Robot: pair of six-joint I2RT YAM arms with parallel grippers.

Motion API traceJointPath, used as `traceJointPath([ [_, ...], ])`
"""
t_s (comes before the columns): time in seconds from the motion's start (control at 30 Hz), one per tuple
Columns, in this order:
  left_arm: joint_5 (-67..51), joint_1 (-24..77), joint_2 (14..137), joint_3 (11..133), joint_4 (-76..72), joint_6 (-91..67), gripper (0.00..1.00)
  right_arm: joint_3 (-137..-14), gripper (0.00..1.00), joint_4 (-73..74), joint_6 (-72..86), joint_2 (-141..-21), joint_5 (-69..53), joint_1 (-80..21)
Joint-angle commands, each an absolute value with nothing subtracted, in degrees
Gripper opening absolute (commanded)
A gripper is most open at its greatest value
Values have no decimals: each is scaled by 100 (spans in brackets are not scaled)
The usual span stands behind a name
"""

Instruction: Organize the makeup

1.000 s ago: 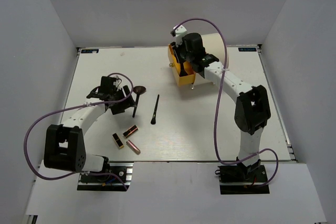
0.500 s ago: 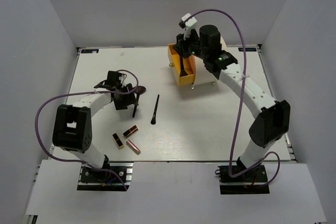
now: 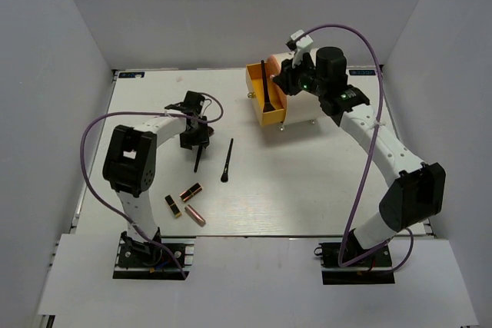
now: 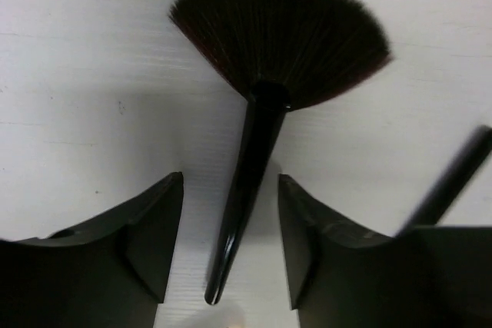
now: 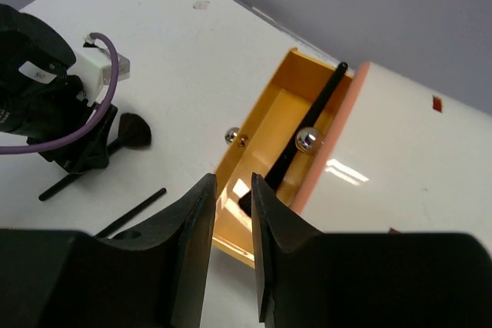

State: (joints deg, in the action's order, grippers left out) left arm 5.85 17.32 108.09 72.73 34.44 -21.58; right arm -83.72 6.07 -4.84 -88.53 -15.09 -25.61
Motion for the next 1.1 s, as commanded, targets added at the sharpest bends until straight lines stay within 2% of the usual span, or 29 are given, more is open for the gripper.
traceJointPath([
  [0.0, 1221, 1906, 10968, 7497, 3867, -2030, 59, -8315, 31, 413, -325, -8491, -1582, -2400],
  [0.1, 1362, 2021, 11153, 7515, 3955, -2048, 51, -8192, 31, 396, -246, -8411, -1600, -2233],
  [0.23, 1441, 2126, 11180, 7462, 3964, -2092, 30, -8060, 31, 396, -158, -8297, -1643, -2013],
  [0.3, 1389, 2127, 11118, 7462, 3955, -2127, 26, -8007, 30, 396, -141, -8262, -1652, -1943],
  [0.5, 1012, 2127, 10320, 7619, 3824, -2215, 8, -7761, 31, 325, -141, -8078, -1687, -1653],
  [0.53, 898, 2127, 10214, 7690, 3797, -2215, 3, -7691, 30, 308, -141, -8060, -1687, -1618],
  [0.73, -208, 2127, 9738, 8567, 3613, -2381, 1, -7462, 31, 211, -123, -7928, -1723, -1398],
  [1.07, -1476, 2179, 10116, 9711, 2348, -3470, 1, -7172, 31, 62, -62, -7796, -1837, -1073],
])
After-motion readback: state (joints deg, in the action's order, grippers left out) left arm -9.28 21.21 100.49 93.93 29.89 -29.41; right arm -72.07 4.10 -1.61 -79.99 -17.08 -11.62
